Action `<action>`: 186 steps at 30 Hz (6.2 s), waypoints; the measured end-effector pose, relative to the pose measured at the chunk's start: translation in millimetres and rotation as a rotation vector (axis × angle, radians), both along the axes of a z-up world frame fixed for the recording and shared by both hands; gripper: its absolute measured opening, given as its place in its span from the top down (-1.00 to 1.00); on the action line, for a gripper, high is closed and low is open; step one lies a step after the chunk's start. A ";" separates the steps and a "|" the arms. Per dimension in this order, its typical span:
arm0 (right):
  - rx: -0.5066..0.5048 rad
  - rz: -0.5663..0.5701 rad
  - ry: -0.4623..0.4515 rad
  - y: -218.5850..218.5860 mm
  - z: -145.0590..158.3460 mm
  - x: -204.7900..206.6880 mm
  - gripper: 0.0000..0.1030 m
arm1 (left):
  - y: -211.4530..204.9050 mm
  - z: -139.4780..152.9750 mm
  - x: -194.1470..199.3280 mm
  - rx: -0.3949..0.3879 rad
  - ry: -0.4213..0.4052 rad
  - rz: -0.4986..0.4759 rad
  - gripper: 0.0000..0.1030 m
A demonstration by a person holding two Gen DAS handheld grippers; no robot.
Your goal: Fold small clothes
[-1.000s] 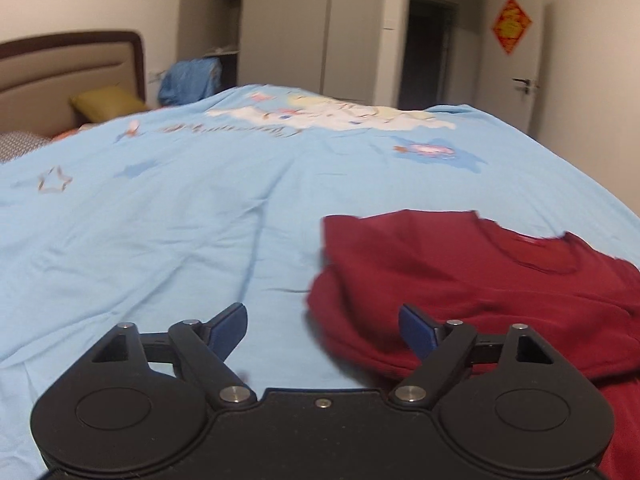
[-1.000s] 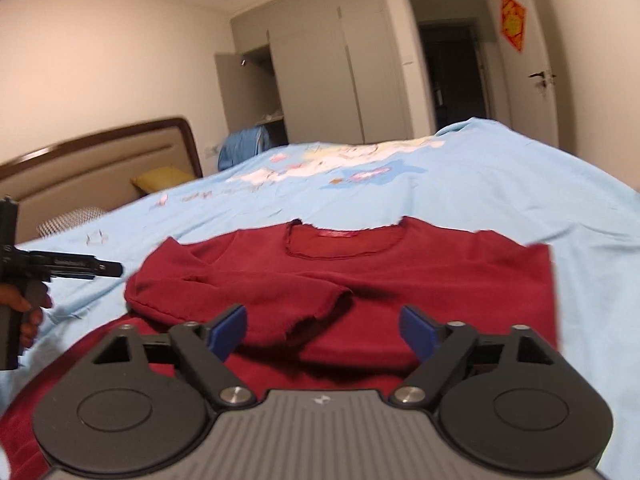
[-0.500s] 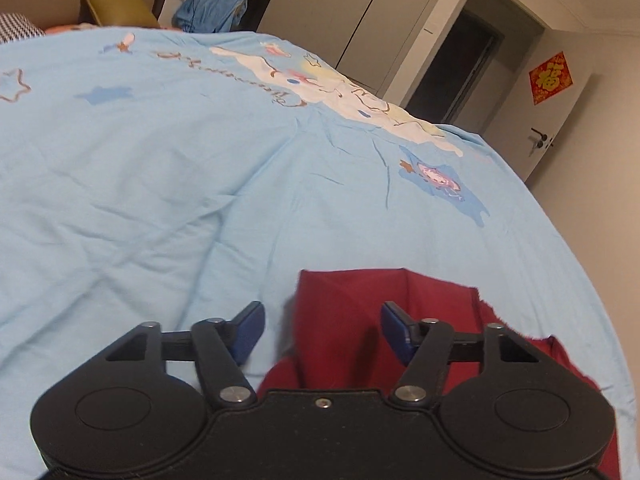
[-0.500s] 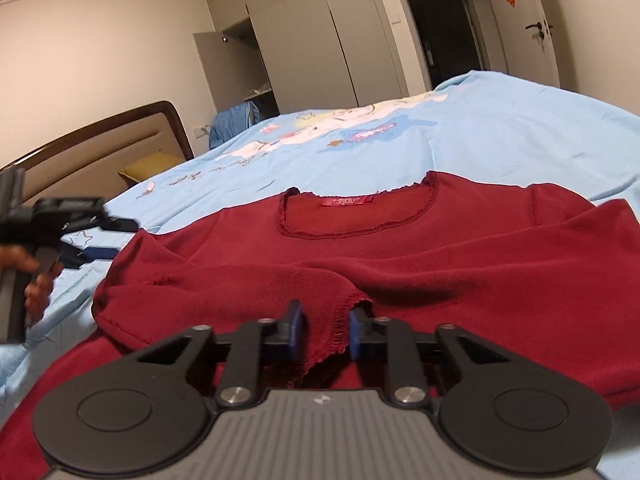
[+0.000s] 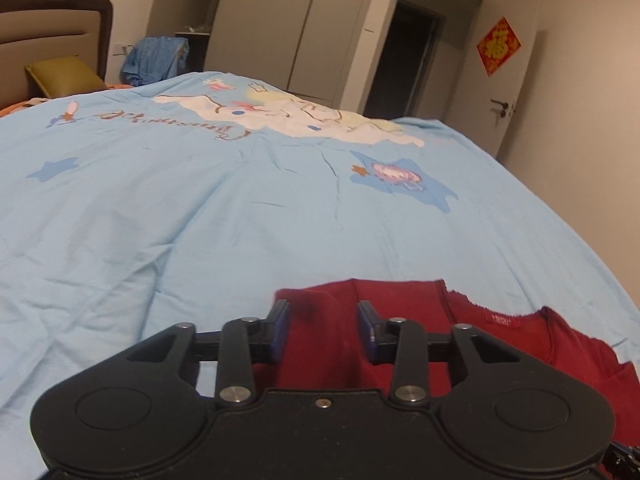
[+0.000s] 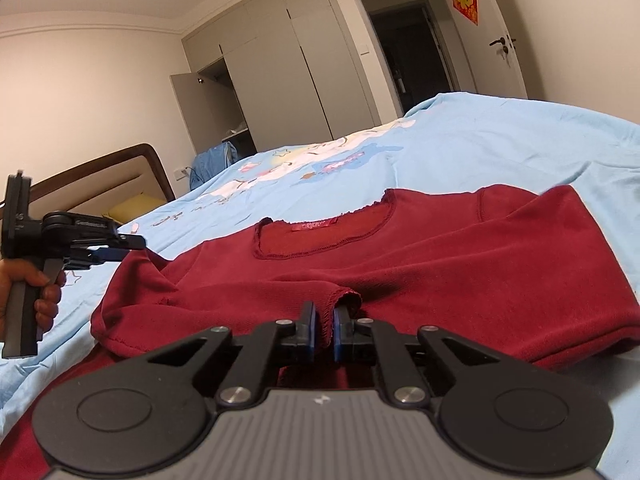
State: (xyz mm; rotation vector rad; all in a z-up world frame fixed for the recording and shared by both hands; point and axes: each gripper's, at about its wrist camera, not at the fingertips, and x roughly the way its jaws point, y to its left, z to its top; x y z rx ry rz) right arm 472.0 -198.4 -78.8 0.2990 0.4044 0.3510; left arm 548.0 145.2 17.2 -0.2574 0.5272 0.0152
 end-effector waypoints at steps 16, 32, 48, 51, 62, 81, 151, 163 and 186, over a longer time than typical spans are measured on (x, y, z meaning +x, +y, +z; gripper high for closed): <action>0.089 0.005 -0.117 -15.7 50.6 1.8 0.83 | 32.3 -34.5 -118.1 0.264 0.032 -0.053 -0.68; 0.041 0.262 -0.419 65.1 236.4 32.2 0.83 | -82.5 -43.0 -55.1 0.667 -0.035 0.035 -0.84; 0.020 0.237 -0.228 69.7 149.4 49.7 0.96 | -11.4 -31.1 -48.0 0.782 -0.026 0.348 -0.69; 0.017 0.219 -0.135 63.8 116.1 52.3 0.96 | -15.8 -36.0 -52.4 0.746 -0.003 0.329 -0.69; 0.004 0.193 -0.035 40.8 76.5 50.3 0.96 | -17.7 -39.3 -61.7 0.774 0.038 -0.013 -0.96; -0.059 0.162 0.067 33.1 48.8 41.2 0.92 | 52.0 -15.0 -78.1 0.187 0.101 -0.222 -0.98; -0.144 0.069 0.257 -40.1 -9.0 -269.2 0.37 | -13.3 -56.6 -302.6 0.076 0.263 -0.226 -0.49; -0.111 -0.052 0.095 -75.1 27.5 -293.6 0.89 | -31.8 -37.3 -322.2 0.008 0.250 -0.120 0.93; -0.326 -0.029 0.101 -96.1 24.6 -316.8 0.86 | -54.6 -44.4 -391.8 -0.042 0.272 -0.172 0.83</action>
